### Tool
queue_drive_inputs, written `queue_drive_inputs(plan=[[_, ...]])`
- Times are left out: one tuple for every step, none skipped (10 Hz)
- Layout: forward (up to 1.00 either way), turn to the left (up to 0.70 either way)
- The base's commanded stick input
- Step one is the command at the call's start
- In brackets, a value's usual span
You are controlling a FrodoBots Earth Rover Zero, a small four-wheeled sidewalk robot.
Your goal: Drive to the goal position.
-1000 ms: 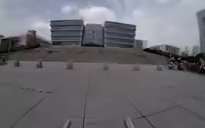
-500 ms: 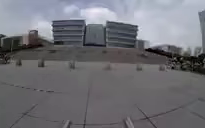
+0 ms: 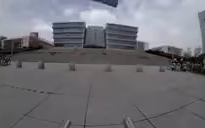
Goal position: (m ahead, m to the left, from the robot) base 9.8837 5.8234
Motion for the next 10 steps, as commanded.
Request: queue_drive_inputs(plan=[[1.00, 0.00], [1.00, 0.00], [1.00, 0.00], [1.00, 0.00], [1.00, 0.00], [1.00, 0.12], [1.00, 0.32], [1.00, 0.07], [1.00, 0.00], [1.00, 0.00]])
